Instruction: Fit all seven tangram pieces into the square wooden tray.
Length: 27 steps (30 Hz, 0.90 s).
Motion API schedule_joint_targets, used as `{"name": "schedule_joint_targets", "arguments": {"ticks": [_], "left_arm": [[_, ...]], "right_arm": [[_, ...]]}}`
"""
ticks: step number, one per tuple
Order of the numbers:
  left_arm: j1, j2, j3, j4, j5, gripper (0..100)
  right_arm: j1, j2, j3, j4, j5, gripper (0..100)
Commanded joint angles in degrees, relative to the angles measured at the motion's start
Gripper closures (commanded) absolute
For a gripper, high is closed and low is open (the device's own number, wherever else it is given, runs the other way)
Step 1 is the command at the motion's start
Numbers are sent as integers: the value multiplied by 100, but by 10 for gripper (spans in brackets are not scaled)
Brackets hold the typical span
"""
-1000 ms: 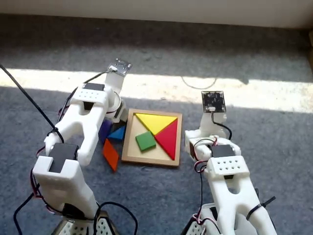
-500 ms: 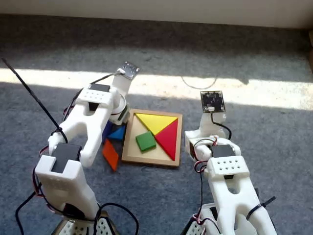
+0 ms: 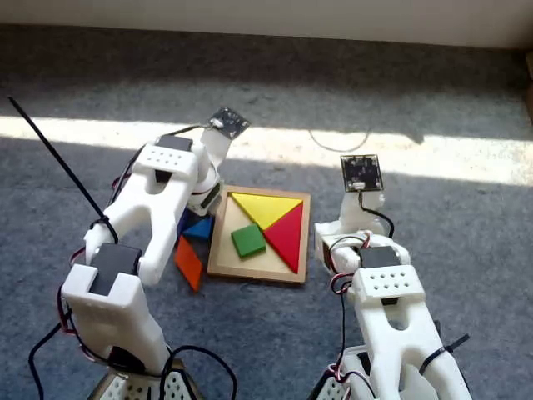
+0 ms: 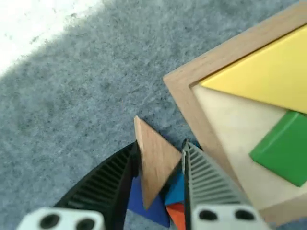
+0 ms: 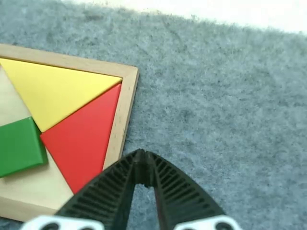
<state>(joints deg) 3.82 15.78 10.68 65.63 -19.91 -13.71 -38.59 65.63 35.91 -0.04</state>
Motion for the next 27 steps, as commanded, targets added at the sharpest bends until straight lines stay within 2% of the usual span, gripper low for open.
{"name": "schedule_joint_targets", "arguments": {"ticks": [1,7,10,18,23,27], "left_arm": [[119,-673,-541,598,-79,909],[391,-1288,-576,1160,-35,909],[673,-1508,-338,1275,501,909],[1007,-1613,532,185,2611,909],[1086,-1613,1253,-914,3341,909],[1068,-1622,1534,-1292,3604,906]], "right_arm": [[57,-198,-22,-127,79,994],[66,-198,-31,-127,79,994],[84,-198,-31,-127,79,994],[646,-207,-48,-136,35,994],[901,-207,-22,-505,35,994],[954,-207,-40,-541,35,994]]}}
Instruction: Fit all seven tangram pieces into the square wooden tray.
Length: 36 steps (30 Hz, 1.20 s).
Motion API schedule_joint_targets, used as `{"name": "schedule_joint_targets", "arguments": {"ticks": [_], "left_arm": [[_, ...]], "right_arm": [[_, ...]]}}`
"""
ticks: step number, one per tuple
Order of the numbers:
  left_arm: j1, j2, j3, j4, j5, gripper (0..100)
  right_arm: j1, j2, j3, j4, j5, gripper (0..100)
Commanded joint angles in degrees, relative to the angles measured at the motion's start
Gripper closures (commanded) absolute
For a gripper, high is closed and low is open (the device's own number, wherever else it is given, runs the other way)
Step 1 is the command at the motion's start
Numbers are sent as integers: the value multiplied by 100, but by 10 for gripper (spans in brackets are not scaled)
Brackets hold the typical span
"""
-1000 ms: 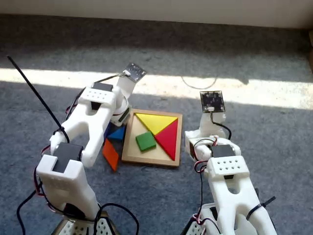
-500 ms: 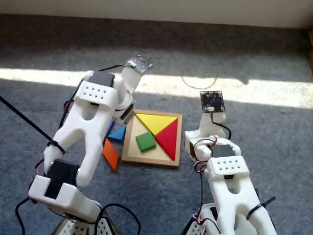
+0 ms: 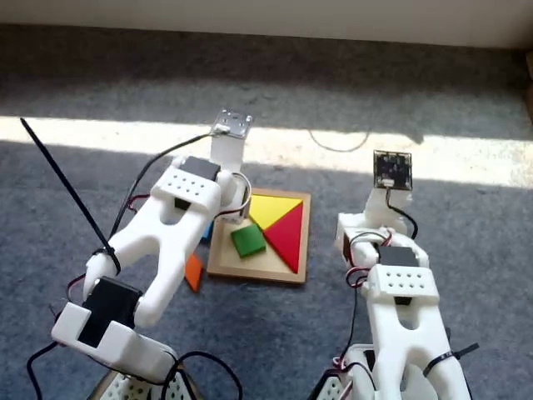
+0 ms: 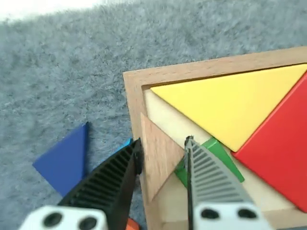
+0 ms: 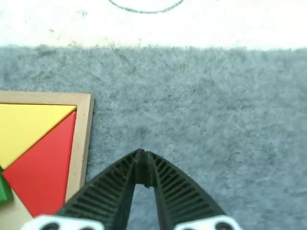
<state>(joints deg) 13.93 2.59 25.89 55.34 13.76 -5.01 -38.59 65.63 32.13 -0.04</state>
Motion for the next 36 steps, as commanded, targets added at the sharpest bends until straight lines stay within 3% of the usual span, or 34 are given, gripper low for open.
{"name": "schedule_joint_targets", "arguments": {"ticks": [1,9,14,21,24,28,36], "left_arm": [[57,-295,13,-273,290,905],[40,-295,31,-281,334,783],[48,-347,-4,-237,334,775],[-31,-1095,207,123,334,780],[75,-1815,699,141,273,828],[145,-2413,1411,132,-431,903],[136,-2431,2264,-870,-527,926]], "right_arm": [[75,-207,-40,-163,35,994],[57,-207,-40,-163,35,994],[48,-207,-40,-163,44,994],[48,-207,-40,-163,44,994],[48,-207,-40,-163,44,994],[48,-207,-31,-163,53,994],[48,-207,-13,-163,70,994]]}}
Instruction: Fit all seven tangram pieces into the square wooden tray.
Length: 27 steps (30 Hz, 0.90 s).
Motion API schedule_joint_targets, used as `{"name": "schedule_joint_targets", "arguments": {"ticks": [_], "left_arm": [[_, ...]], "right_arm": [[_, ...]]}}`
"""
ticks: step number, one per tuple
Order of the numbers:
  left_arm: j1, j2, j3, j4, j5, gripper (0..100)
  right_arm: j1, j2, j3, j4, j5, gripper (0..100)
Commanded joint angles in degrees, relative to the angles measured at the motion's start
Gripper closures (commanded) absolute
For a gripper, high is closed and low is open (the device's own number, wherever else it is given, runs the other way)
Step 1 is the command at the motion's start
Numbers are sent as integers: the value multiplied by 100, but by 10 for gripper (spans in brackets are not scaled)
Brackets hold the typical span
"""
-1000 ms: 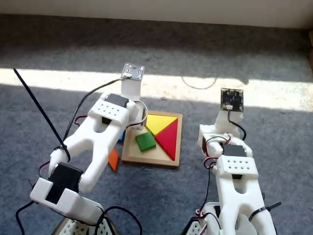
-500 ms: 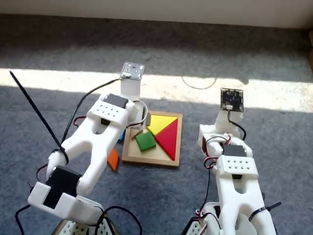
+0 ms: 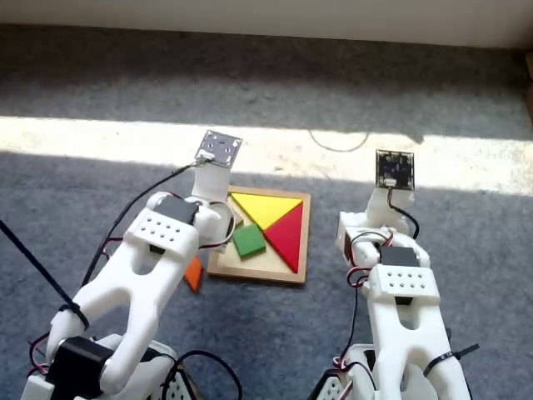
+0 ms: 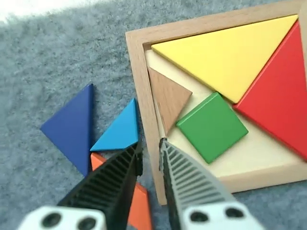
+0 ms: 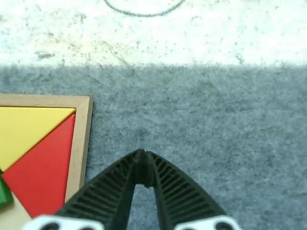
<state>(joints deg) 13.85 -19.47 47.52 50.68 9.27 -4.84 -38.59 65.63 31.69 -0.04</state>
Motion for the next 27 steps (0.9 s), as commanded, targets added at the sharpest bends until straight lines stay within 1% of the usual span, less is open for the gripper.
{"name": "schedule_joint_targets", "arguments": {"ticks": [1,4,6,10,13,16,20,22,27], "left_arm": [[136,-224,198,-598,-79,926],[119,-215,549,-1257,-79,926],[119,-215,716,-1556,-211,926],[145,-136,822,-1829,-316,927],[154,365,611,-2031,-325,927],[154,1077,-31,-1873,-316,927],[154,1842,-954,-1099,-316,927],[127,2079,-1279,-844,-316,927],[48,2149,-1543,-774,-308,927]], "right_arm": [[22,-207,-13,-119,70,994],[-66,-207,-13,-119,79,994],[-127,-207,-13,-119,79,994],[-154,-207,-13,-119,79,994],[-154,-207,-13,-119,79,994],[-154,-207,-13,-119,79,994],[-154,-207,-13,-119,79,994],[-154,-207,-13,-119,79,994],[-154,-207,-13,-119,79,994]]}}
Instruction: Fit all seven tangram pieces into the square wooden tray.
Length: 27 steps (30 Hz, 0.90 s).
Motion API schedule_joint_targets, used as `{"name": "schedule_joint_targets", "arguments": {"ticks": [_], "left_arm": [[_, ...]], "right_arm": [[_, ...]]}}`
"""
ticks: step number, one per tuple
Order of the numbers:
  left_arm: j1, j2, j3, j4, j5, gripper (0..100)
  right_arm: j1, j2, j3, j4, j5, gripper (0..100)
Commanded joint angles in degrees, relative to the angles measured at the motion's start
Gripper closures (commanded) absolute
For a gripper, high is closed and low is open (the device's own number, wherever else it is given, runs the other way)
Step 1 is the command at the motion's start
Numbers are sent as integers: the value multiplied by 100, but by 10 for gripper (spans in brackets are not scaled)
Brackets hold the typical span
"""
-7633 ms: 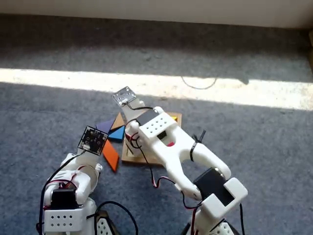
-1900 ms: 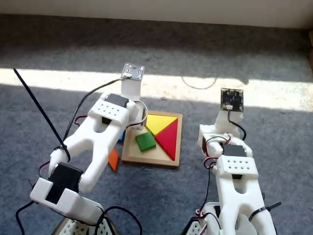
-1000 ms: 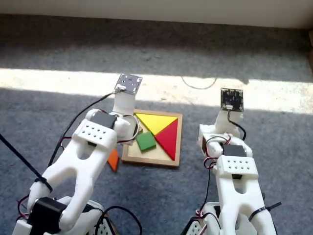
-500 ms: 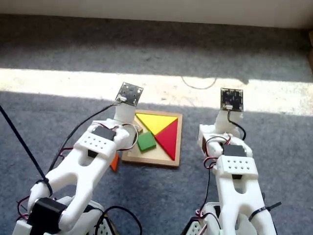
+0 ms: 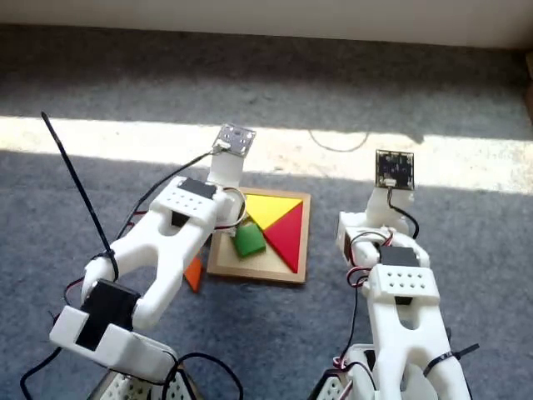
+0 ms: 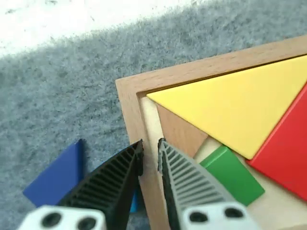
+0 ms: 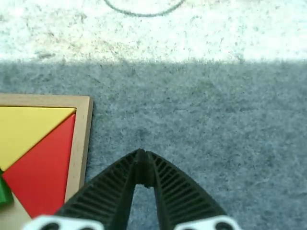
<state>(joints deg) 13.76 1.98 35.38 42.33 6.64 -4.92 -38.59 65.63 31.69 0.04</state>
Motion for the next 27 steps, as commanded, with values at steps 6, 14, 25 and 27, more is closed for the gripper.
{"name": "schedule_joint_targets", "arguments": {"ticks": [6,14,25,27], "left_arm": [[66,-593,-409,176,-44,927],[664,-1719,541,308,-44,923],[1385,-1235,1024,-308,-53,922],[1270,-945,760,-308,-53,922]], "right_arm": [[-127,-207,-22,-119,70,994],[-119,-207,-31,-119,70,994],[-119,-207,-31,-119,70,994],[-119,-207,-31,-119,70,994]]}}
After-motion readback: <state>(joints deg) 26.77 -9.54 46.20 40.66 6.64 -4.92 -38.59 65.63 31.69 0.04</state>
